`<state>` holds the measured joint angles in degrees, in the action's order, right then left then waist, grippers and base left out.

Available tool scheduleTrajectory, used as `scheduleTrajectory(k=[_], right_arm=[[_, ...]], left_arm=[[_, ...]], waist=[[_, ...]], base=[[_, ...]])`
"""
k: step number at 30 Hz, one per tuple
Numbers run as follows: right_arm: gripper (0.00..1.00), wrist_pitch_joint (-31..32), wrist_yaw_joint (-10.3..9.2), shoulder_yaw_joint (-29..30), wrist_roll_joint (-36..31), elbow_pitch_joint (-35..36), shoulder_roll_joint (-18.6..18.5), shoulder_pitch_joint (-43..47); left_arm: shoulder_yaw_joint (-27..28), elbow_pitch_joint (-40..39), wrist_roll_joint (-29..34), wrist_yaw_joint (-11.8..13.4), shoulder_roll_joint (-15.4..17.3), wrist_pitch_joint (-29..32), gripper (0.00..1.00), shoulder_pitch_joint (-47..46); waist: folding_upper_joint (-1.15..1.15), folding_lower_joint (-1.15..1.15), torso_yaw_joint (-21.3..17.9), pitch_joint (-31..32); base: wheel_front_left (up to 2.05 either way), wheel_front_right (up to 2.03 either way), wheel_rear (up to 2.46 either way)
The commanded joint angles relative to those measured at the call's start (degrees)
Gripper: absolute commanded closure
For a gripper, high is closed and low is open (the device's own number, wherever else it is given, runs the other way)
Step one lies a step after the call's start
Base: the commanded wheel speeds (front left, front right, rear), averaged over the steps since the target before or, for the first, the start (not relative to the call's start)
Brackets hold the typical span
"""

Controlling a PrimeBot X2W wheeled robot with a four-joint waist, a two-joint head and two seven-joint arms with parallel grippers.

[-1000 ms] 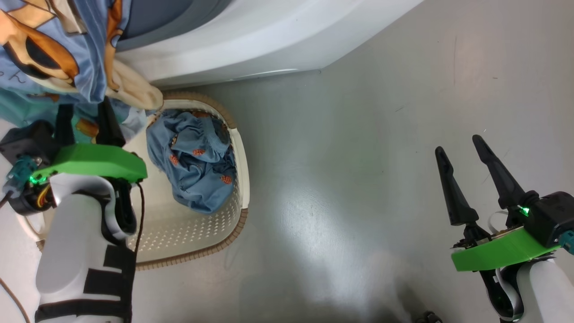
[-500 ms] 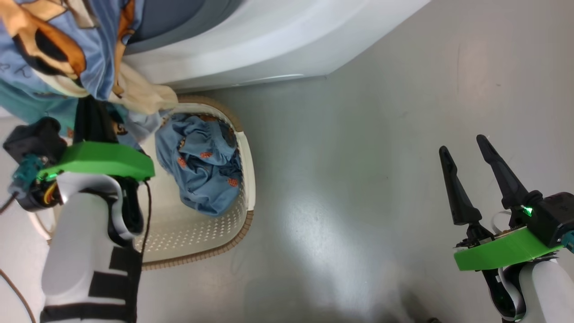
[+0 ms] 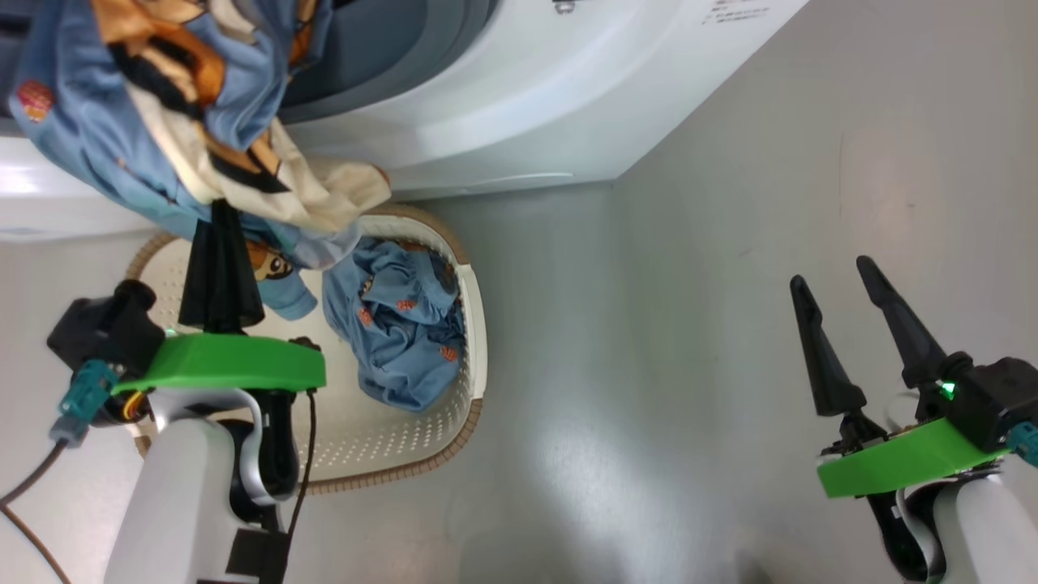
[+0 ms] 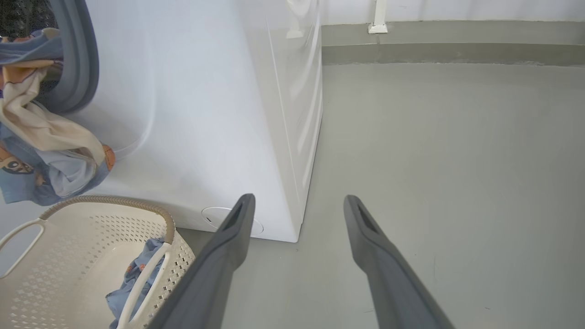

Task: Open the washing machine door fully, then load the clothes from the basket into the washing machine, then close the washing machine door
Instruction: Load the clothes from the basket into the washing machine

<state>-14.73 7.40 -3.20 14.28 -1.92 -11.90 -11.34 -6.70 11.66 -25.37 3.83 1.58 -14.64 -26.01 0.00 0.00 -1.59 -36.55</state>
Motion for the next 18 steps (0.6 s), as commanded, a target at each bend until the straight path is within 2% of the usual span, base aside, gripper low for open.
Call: scheduleTrajectory(k=[1, 7, 18], right_arm=[[0.00, -0.3, 0.09, -1.4, 0.3, 0.8, 0.1, 2.6], [0.00, -0.3, 0.09, -2.6, 0.6, 0.2, 1.2, 2.8], [0.00, -0.3, 0.09, -4.4, 1.5, -2.0, 4.2, 3.8]], left_arm=[[1.2, -3.2, 1.4, 0.8, 1.3, -0.4, 1.00, 2.2], [1.9, -5.7, 3.6, 1.3, 1.5, -0.4, 1.00, 1.6], [4.2, -2.5, 7.5, 2.9, 6.8, 2.0, 1.00, -8.8]], waist=[[0.00, 0.00, 0.2, 1.4], [0.00, 0.00, -1.0, 2.9], [0.00, 0.00, -6.8, 5.2]], base=[[0.00, 0.00, 0.00], [0.00, 0.00, 0.00], [0.00, 0.00, 0.00]])
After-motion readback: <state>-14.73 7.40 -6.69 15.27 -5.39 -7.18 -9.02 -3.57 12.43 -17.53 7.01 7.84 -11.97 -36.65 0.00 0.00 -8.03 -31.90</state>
